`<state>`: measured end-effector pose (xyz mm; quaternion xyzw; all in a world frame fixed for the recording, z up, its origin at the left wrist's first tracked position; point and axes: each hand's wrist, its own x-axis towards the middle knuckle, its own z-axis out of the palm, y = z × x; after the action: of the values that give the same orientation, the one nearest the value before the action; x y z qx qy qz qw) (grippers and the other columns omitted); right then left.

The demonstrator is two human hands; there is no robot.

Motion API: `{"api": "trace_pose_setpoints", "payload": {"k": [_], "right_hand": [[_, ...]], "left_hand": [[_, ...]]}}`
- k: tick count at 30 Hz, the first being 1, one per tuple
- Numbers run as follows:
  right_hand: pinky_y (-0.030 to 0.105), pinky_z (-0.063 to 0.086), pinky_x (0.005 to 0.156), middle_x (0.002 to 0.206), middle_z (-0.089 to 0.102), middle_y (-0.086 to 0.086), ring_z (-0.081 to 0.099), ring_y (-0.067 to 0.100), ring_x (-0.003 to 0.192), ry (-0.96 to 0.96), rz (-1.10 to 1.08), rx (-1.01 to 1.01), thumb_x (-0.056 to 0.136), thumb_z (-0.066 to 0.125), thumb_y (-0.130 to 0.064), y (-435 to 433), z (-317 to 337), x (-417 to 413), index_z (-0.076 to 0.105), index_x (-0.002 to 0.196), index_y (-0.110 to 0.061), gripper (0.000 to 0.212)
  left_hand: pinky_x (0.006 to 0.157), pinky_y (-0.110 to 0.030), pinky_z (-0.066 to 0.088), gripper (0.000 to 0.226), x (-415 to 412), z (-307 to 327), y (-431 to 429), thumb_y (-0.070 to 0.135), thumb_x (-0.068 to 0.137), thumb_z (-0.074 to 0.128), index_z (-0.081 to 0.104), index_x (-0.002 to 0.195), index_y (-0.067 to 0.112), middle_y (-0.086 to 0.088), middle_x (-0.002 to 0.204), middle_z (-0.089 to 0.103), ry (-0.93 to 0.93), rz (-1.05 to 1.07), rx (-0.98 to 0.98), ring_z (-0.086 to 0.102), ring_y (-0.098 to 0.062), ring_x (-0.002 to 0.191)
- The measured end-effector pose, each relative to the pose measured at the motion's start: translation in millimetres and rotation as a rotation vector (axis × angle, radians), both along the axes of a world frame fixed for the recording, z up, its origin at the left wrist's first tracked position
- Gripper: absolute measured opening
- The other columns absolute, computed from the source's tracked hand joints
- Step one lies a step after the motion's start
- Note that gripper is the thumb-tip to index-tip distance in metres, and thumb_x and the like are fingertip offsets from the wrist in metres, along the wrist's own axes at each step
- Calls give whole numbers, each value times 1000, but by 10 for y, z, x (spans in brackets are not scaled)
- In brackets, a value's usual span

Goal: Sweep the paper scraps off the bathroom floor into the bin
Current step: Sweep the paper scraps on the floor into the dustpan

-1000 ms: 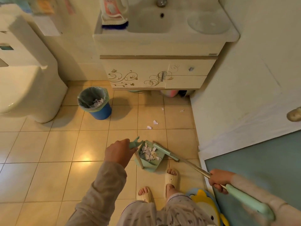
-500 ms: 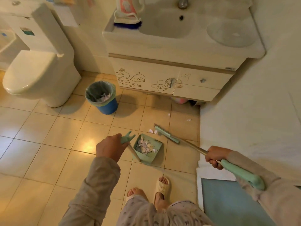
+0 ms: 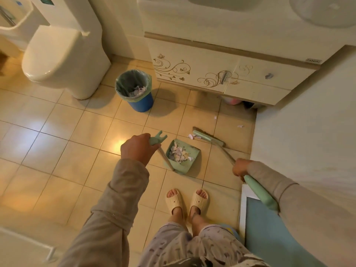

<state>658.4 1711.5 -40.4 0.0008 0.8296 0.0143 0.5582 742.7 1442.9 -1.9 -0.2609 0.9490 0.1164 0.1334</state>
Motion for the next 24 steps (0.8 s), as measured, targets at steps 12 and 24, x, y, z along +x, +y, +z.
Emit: {"api": "trace_pose_setpoints", "payload": {"k": [12, 24], "right_hand": [[23, 33, 40, 48, 47, 5, 44, 13, 38, -139, 3, -66, 85, 38, 0, 310, 73, 681, 26, 66, -17, 28], [10, 29, 36, 31, 35, -1, 33, 7, 23, -103, -614, -198, 84, 40, 4, 455, 155, 568, 36, 65, -8, 23]], "left_hand": [[65, -28, 45, 35, 24, -26, -45, 47, 87, 55, 64, 100, 16, -3, 84, 66, 21, -24, 18, 54, -20, 70], [61, -26, 40, 31, 81, -85, -89, 46, 85, 56, 65, 96, 19, 5, 73, 57, 67, -75, 76, 53, -17, 67]]}}
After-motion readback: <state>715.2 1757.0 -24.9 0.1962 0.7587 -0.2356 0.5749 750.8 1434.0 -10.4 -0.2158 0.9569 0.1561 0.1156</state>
